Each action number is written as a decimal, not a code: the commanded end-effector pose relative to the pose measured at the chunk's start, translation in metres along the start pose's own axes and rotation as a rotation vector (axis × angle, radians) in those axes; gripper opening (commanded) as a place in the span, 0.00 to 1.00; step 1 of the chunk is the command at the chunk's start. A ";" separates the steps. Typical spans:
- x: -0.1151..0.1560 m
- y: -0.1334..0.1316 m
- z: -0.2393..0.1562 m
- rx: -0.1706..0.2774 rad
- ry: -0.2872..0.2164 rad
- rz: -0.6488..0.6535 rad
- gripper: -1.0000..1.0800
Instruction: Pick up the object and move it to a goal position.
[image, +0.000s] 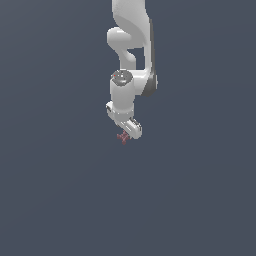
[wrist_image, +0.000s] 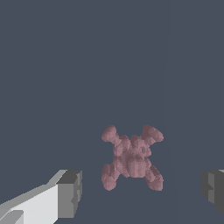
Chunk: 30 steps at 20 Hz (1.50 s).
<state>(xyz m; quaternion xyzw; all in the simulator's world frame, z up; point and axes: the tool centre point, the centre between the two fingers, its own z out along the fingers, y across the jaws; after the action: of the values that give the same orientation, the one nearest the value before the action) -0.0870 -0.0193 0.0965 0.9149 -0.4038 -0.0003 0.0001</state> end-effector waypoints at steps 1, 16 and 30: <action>-0.001 0.001 0.001 0.000 0.000 0.011 0.96; -0.002 0.002 0.042 0.000 0.001 0.011 0.96; -0.001 0.001 0.051 0.000 0.000 0.012 0.00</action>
<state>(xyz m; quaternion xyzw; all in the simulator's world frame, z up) -0.0883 -0.0193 0.0462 0.9123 -0.4095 0.0005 -0.0003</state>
